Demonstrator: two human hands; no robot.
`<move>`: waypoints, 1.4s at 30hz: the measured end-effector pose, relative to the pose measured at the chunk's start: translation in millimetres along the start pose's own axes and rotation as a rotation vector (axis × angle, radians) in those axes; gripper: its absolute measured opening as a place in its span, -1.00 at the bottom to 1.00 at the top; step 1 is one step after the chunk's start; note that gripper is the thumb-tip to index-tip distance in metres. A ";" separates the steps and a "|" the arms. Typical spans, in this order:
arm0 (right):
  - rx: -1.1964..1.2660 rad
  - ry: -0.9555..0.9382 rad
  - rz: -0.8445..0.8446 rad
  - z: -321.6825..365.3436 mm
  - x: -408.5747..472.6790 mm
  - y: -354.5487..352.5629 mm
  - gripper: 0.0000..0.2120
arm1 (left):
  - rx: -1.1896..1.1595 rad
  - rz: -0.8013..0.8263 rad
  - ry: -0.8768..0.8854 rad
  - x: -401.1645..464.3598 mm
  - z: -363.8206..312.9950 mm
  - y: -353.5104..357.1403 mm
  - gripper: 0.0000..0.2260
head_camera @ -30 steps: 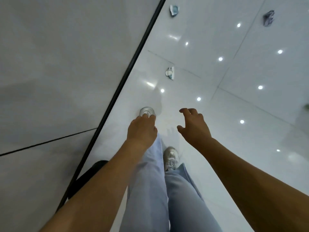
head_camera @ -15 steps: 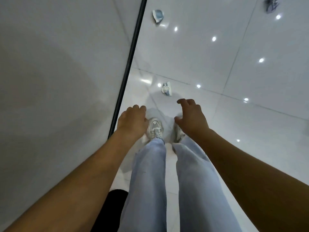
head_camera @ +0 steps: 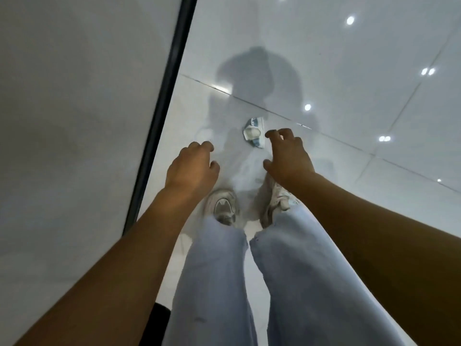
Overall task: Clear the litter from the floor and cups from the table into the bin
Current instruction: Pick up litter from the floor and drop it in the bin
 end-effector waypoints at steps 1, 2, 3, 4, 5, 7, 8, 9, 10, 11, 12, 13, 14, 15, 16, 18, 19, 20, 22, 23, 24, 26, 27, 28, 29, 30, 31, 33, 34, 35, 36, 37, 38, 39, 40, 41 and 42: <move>-0.021 -0.012 0.006 -2.8 20.2 10.4 -0.44 | -0.009 0.004 -0.002 14.2 2.7 11.9 -0.65; -0.042 -0.024 0.014 -4.6 38.7 21.2 -0.43 | -0.016 0.008 -0.004 26.3 5.8 23.7 -0.65; -0.060 -0.036 0.023 -5.8 56.3 32.5 -0.41 | -0.022 0.011 -0.004 37.2 8.9 35.6 -0.65; -0.073 -0.049 0.021 -5.9 70.4 40.4 -0.39 | -0.029 0.006 0.001 44.9 11.1 44.3 -0.65; -0.085 -0.062 0.012 -6.4 84.8 50.6 -0.36 | -0.036 0.004 0.004 53.4 13.8 54.6 -0.65; -0.105 -0.092 -0.036 -5.4 106.5 65.4 -0.32 | -0.056 0.007 0.001 66.6 17.8 69.0 -0.65; -0.121 -0.102 -0.050 -5.9 116.5 76.0 -0.29 | -0.062 0.013 -0.005 73.8 20.9 77.3 -0.65; -0.142 -0.108 -0.059 -7.3 123.3 83.7 -0.26 | -0.067 0.017 -0.004 78.6 22.0 82.9 -0.64; -0.163 -0.111 -0.060 -9.5 129.5 91.9 -0.24 | -0.068 0.022 0.002 83.8 23.6 88.5 -0.64; -0.181 -0.112 -0.063 -12.1 134.2 98.1 -0.23 | -0.070 0.025 0.008 88.6 24.8 92.9 -0.65; -0.195 -0.117 -0.071 -14.1 137.2 102.1 -0.23 | -0.074 0.025 0.010 92.5 26.1 95.6 -0.65; -0.205 -0.124 -0.085 -16.0 139.1 104.7 -0.24 | -0.081 0.024 0.009 95.7 27.1 97.3 -0.65; -0.204 -0.128 -0.101 -18.3 139.7 105.2 -0.26 | -0.093 0.024 0.007 97.9 26.8 98.0 -0.66; -0.188 -0.130 -0.111 -19.9 140.0 104.6 -0.27 | -0.106 0.025 0.006 100.1 25.8 97.8 -0.66; -0.162 -0.131 -0.111 -20.8 139.3 103.2 -0.29 | -0.119 0.028 0.006 102.0 24.7 96.9 -0.66; -0.108 -0.141 -0.087 -19.4 131.5 97.7 -0.28 | -0.147 0.036 -0.003 101.5 20.3 91.3 -0.65; -0.090 -0.149 -0.078 -17.8 125.4 94.0 -0.27 | -0.165 0.040 -0.009 100.7 16.7 87.4 -0.66; -0.074 -0.159 -0.079 -15.6 116.2 87.5 -0.26 | -0.192 0.043 -0.018 97.5 11.6 81.3 -0.66; -0.038 -0.186 -0.098 -8.8 92.1 70.7 -0.27 | -0.296 0.037 -0.049 87.1 -1.8 65.3 -0.69; -0.016 -0.201 -0.111 -4.7 78.0 59.9 -0.28 | -0.361 0.029 -0.071 80.0 -10.0 55.3 -0.70; 0.002 -0.211 -0.119 -0.9 64.9 50.0 -0.28 | -0.422 0.022 -0.097 73.1 -17.6 46.2 -0.71; 0.026 -0.215 -0.132 5.5 33.4 22.4 -0.28 | -0.520 0.025 -0.138 52.8 -36.4 24.2 -0.72; 0.040 -0.214 -0.139 8.2 17.1 7.4 -0.28 | -0.557 0.035 -0.150 41.4 -46.8 13.4 -0.72; 0.061 -0.213 -0.148 10.9 0.9 -9.1 -0.28 | -0.587 0.044 -0.158 29.3 -57.5 1.3 -0.71; 0.088 -0.206 -0.150 13.5 -12.9 -22.5 -0.28 | -0.616 0.054 -0.166 18.9 -66.7 -8.2 -0.69; 0.121 -0.196 -0.151 15.8 -28.3 -40.0 -0.28 | -0.642 0.066 -0.169 6.6 -77.8 -20.6 -0.68; 0.149 -0.188 -0.151 18.1 -43.5 -57.4 -0.28 | -0.665 0.083 -0.167 -5.5 -88.9 -32.5 -0.66; 0.195 -0.181 -0.160 22.3 -70.2 -92.4 -0.27 | -0.729 0.126 -0.155 -27.6 -112.0 -56.3 -0.64; 0.213 -0.183 -0.167 25.0 -81.0 -107.1 -0.27 | -0.773 0.151 -0.149 -37.1 -121.6 -66.0 -0.64; 0.232 -0.187 -0.178 27.3 -92.0 -125.0 -0.27 | -0.815 0.174 -0.142 -46.8 -133.0 -77.6 -0.65; 0.247 -0.193 -0.187 29.4 -102.0 -141.7 -0.26 | -0.851 0.192 -0.134 -56.2 -143.9 -89.0 -0.68; 0.258 -0.199 -0.192 31.1 -110.7 -157.0 -0.26 | -0.884 0.203 -0.124 -64.3 -154.8 -99.4 -0.70; 0.267 -0.210 -0.196 33.0 -118.1 -172.0 -0.25 | -0.908 0.203 -0.112 -71.3 -165.7 -110.0 -0.71; 0.272 -0.220 -0.193 35.4 -123.7 -182.3 -0.25 | -0.921 0.192 -0.109 -76.5 -173.6 -117.5 -0.70; 0.279 -0.230 -0.194 36.6 -128.9 -195.1 -0.24 | -0.921 0.171 -0.113 -81.0 -182.3 -127.7 -0.70; 0.284 -0.237 -0.193 37.6 -133.1 -207.5 -0.24 | -0.917 0.146 -0.126 -84.5 -189.8 -137.0 -0.70; 0.289 -0.241 -0.194 37.6 -136.5 -219.4 -0.24 | -0.915 0.123 -0.141 -86.9 -196.2 -145.8 -0.72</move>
Point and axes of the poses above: each hand's wrist, its own x-axis towards the middle knuckle, its own y-axis out of the palm, z = x × y, the point moved 5 cm from there along x, towards the middle knuckle, and after that the axes turned 3 degrees about -x, right-handed, at the moved point
